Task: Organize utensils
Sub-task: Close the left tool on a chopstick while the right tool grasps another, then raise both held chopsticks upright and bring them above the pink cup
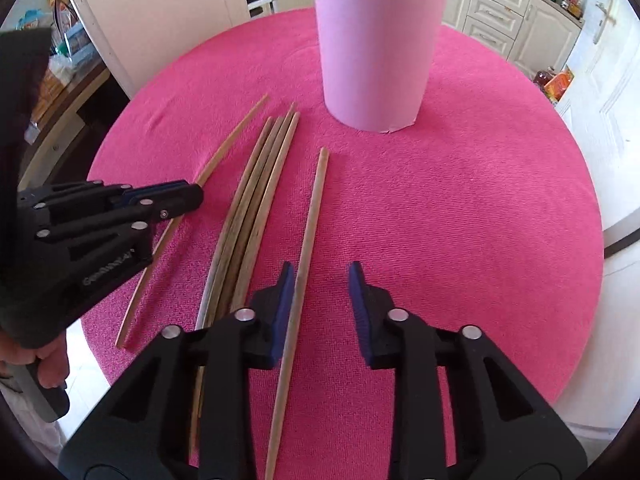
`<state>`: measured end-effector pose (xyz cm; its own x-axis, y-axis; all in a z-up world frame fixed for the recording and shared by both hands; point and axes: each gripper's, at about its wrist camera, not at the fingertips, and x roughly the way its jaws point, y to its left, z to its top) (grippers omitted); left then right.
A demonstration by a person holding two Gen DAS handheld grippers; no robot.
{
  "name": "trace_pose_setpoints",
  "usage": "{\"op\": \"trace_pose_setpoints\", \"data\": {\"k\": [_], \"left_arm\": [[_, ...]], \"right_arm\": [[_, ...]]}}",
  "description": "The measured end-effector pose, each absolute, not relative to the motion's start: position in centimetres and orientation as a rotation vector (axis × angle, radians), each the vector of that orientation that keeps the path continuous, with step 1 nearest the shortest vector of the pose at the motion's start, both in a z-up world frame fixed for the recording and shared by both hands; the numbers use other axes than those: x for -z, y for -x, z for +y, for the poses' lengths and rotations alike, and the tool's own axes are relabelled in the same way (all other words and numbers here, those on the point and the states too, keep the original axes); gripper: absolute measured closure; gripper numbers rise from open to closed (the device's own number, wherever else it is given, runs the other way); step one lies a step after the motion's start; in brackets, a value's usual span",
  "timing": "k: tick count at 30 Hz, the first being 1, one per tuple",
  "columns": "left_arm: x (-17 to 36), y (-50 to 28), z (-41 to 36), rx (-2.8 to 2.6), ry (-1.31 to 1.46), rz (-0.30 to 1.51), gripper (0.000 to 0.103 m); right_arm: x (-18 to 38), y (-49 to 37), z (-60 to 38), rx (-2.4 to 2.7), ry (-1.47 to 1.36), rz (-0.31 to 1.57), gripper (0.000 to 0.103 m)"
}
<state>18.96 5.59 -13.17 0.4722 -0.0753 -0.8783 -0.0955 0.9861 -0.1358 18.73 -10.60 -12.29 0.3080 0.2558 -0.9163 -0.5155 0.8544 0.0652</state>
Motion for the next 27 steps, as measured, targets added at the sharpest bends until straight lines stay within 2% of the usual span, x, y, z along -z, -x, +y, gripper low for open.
{"op": "trace_pose_setpoints", "data": {"k": [2, 6, 9, 17, 27], "left_arm": [[12.8, -18.3, 5.9, -0.007, 0.181, 1.075, 0.096], [12.9, -18.3, 7.4, 0.0, 0.204, 1.071, 0.097], [12.7, -18.0, 7.4, 0.004, 0.212, 1.059, 0.097], [11.3, -17.2, 7.6, 0.019, 0.238, 0.99, 0.097], [6.1, -15.3, 6.6, 0.067, 0.219, 0.758, 0.097]], "right_arm": [[12.4, -18.9, -10.3, -0.509, 0.268, 1.149, 0.081], [12.5, -19.0, -10.4, -0.509, 0.26, 1.13, 0.095], [12.5, -18.8, -10.9, -0.525, 0.225, 1.109, 0.097], [9.8, -17.6, -12.5, -0.6, 0.126, 0.977, 0.097], [3.9, -16.2, -14.5, -0.677, 0.051, 0.745, 0.097]]}}
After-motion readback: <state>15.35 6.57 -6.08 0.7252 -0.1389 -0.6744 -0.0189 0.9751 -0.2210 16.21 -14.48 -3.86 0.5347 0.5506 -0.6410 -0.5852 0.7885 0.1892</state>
